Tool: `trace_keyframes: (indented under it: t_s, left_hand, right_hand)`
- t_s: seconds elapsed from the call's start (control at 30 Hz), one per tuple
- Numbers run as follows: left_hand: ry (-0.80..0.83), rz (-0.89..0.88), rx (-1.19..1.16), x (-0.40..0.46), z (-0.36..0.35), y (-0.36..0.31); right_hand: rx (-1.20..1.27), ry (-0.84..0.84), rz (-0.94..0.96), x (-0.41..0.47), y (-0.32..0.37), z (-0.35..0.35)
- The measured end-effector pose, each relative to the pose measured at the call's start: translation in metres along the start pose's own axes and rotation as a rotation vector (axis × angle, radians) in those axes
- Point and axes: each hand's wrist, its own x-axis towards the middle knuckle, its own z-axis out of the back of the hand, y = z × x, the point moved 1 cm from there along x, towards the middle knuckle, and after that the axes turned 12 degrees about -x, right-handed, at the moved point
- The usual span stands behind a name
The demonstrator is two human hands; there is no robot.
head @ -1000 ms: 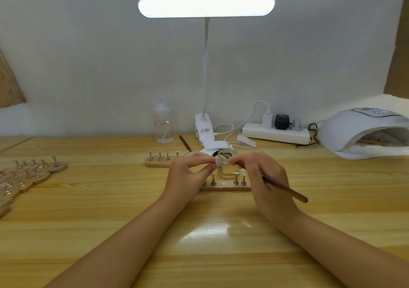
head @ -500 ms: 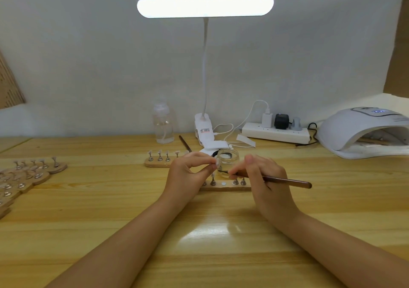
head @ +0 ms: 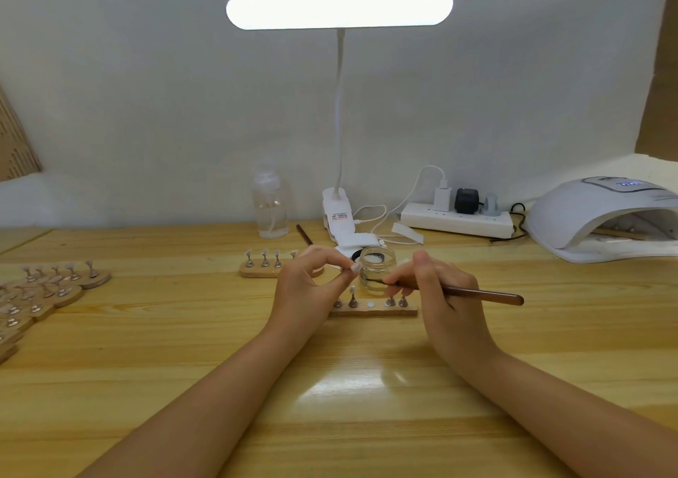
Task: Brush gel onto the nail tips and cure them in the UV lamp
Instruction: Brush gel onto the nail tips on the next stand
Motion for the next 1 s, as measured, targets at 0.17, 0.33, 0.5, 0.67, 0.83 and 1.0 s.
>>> trace_keyframes:
  t_s: [0.17,0.33,0.5,0.67,0.83,1.0]
  left_hand:
    - [-0.020,0.033,-0.001,0.0000,-0.0002,0.0000]
    - [-0.032,0.020,-0.006,0.0004,-0.0005,0.0006]
    - [-0.017,-0.001,0.010,0.0011,-0.0008,0.0015]
    - [-0.024,0.001,0.012,0.0011,-0.0006,0.0007]
    - [-0.029,0.005,0.016,0.0009,-0.0009,0.0007]
    - [-0.028,0.027,0.006,0.0004,-0.0005,0.0003]
  right_hand:
    - [-0.124,-0.013,0.101,0.0014,0.0022,-0.0004]
    - [-0.193,0.032,0.185,0.0015,0.0051,-0.0029]
    - [-0.224,0.052,0.209,-0.0018,0.0019,-0.0043]
    - [-0.199,0.005,0.179,-0.0011,0.0022,-0.0025]
    - [-0.183,0.042,0.144,-0.0020,0.0006,-0.0048]
    - [-0.209,-0.001,0.173,-0.0011,0.0036,-0.0027]
